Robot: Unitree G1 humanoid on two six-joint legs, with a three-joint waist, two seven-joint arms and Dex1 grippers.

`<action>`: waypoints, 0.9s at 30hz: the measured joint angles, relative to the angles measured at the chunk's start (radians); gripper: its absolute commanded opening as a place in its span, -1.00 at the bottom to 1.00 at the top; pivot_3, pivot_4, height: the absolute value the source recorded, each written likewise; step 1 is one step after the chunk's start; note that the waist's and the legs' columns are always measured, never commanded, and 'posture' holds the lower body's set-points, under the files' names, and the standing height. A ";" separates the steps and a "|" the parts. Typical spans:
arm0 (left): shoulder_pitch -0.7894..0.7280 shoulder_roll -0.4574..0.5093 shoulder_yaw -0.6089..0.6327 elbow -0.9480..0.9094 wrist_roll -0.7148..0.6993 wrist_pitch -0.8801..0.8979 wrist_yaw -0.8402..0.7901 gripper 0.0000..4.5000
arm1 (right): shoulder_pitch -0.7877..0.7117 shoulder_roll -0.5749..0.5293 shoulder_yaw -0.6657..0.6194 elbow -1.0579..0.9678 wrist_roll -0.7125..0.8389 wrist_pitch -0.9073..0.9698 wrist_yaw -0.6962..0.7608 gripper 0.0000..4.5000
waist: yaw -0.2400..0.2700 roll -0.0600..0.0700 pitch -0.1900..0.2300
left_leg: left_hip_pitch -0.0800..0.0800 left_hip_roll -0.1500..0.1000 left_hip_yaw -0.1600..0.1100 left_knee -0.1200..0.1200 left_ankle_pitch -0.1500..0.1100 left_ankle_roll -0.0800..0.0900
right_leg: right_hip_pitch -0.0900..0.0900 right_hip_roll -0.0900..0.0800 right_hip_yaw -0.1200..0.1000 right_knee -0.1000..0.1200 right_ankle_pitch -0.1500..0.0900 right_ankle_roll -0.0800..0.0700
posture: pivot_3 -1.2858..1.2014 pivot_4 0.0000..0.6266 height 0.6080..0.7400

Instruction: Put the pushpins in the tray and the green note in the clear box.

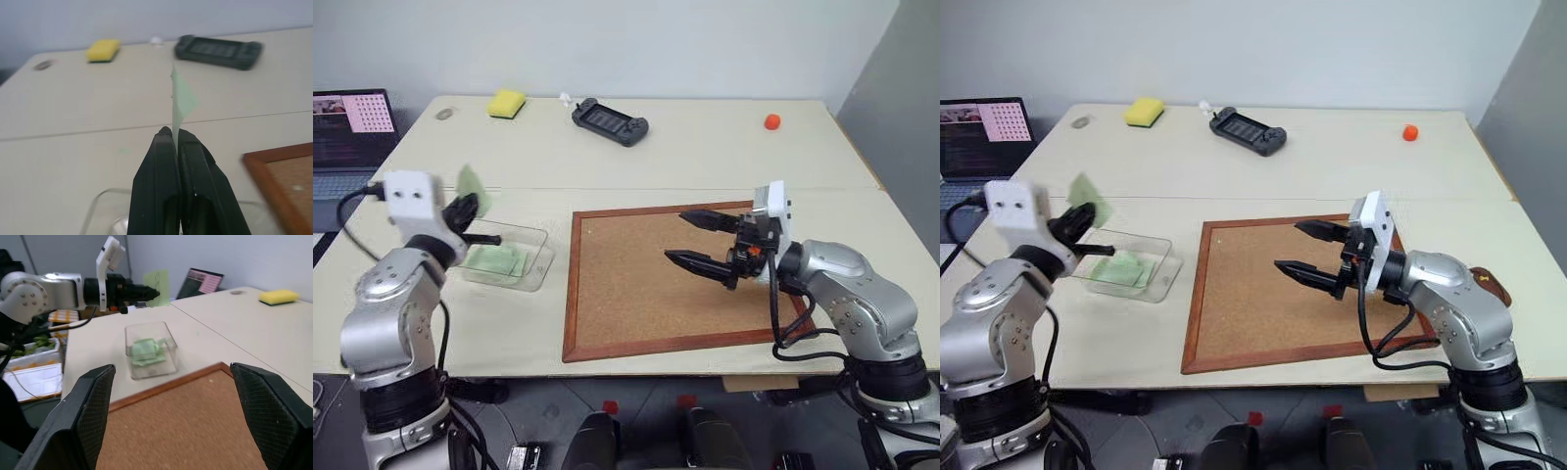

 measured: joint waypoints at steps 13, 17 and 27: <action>0.025 -0.093 -0.019 0.047 -0.060 -0.018 0.044 -0.08 | 0.032 0.003 0.011 0.020 -0.011 -0.019 -0.001 0.77 | 0.010 -0.003 0.000 | -0.001 0.001 0.000 0.000 0.000 0.000 | -0.002 0.000 0.000 0.000 0.000 0.000 | 0.03 -0.52 1.00; 0.036 -0.091 -0.019 0.041 -0.068 -0.012 0.050 0.27 | 0.049 -0.005 -0.001 0.006 -0.011 -0.019 -0.012 0.77 | 0.010 -0.003 0.000 | -0.001 0.001 0.000 0.000 0.000 0.000 | -0.002 0.001 0.000 0.000 0.000 0.000 | 0.03 -0.52 1.00; 0.130 -0.038 -0.150 -0.176 -0.088 -0.015 -0.021 0.78 | 0.135 0.041 -0.064 -0.042 -0.080 -0.021 -0.216 0.77 | 0.008 -0.003 0.000 | -0.002 0.001 0.001 -0.001 0.000 -0.001 | -0.002 0.000 0.001 0.000 0.000 0.000 | 0.03 -0.52 1.00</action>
